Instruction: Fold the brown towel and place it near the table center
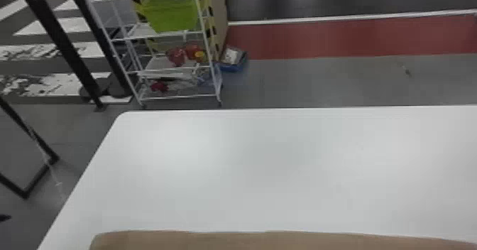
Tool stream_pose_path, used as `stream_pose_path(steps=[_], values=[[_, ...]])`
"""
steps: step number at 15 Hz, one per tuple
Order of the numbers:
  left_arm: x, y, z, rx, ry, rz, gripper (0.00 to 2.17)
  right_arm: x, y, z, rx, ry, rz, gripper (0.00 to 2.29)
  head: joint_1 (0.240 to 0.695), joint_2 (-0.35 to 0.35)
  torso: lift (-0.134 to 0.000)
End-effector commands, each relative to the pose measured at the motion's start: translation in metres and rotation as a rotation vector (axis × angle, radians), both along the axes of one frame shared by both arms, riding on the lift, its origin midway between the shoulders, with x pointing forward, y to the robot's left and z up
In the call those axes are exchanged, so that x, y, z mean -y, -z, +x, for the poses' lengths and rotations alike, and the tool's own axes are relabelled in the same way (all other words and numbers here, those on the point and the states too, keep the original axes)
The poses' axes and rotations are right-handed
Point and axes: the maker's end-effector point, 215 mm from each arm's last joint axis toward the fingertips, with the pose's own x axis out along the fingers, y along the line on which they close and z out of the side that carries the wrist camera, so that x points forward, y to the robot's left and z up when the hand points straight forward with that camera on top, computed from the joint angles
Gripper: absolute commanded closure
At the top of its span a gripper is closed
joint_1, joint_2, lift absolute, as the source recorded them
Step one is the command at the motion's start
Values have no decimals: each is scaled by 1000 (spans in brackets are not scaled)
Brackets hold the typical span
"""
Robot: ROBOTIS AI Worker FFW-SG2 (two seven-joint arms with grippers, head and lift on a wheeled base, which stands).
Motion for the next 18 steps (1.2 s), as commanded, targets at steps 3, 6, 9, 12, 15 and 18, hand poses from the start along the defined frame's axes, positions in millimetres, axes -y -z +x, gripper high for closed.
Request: stream_pose_path(steps=[3,6,9,12,15,18], values=[[-28,2,6,-36,-229,-389,16,11,-26,11,162,110,164,164,695,217,-122],[-44,25,3,-126,-445,-826,16,29,-39,8,234,178,238,147,695,241,-122],[-31,80,-21,-346,-749,-1203,49,36,-34,-1,224,216,254,151,695,235,-122],[-2,89,-34,-474,-845,-1364,144,41,-25,-7,204,229,265,157,695,203,-122],[35,99,-43,-610,-937,-1377,137,53,-24,-18,199,248,261,157,695,139,-122],[47,97,-37,-609,-934,-1320,137,54,-13,-20,186,251,292,157,695,19,-122]])
